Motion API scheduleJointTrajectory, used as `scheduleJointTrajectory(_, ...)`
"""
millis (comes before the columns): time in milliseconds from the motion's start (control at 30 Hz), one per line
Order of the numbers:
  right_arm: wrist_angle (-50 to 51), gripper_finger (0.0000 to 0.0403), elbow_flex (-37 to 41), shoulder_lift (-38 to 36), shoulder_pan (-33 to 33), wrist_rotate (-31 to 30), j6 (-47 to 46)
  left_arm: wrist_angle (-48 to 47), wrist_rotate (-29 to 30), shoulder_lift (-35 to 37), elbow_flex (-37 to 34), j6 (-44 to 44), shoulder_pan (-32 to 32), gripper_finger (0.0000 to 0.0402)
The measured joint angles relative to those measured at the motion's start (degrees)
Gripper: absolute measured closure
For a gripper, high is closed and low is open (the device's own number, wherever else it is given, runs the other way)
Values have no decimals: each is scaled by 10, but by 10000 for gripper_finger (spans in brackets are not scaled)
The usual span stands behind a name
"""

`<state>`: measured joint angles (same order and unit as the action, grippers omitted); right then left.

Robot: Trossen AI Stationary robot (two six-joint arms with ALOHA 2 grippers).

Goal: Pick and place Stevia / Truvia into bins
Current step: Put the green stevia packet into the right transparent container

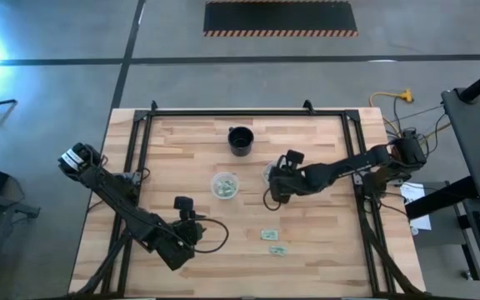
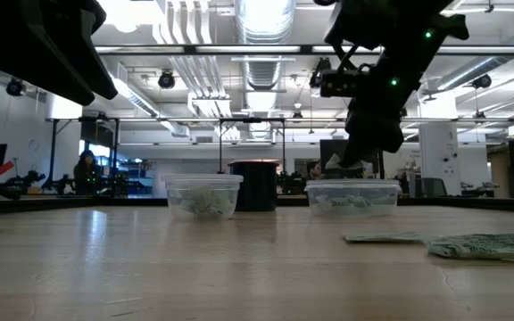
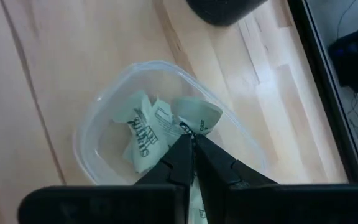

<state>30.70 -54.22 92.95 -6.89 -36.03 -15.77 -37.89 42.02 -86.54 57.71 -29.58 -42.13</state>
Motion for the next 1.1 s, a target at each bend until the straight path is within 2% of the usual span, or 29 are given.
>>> scheduleJointTrajectory(467,6,301,0,-4,1,1,8,0,0,0,0,0,0,226)
scheduleJointTrajectory(567,5,289,0,-19,-15,10,8,0,0,0,0,0,0,226)
scheduleJointTrajectory(833,4,287,-5,-72,-127,23,-10,1,0,0,0,0,0,226)
scheduleJointTrajectory(967,-21,293,-2,-75,-199,76,-47,3,0,0,0,0,0,226)
scheduleJointTrajectory(1100,-95,299,1,-42,-264,111,-61,4,0,0,0,0,0,226)
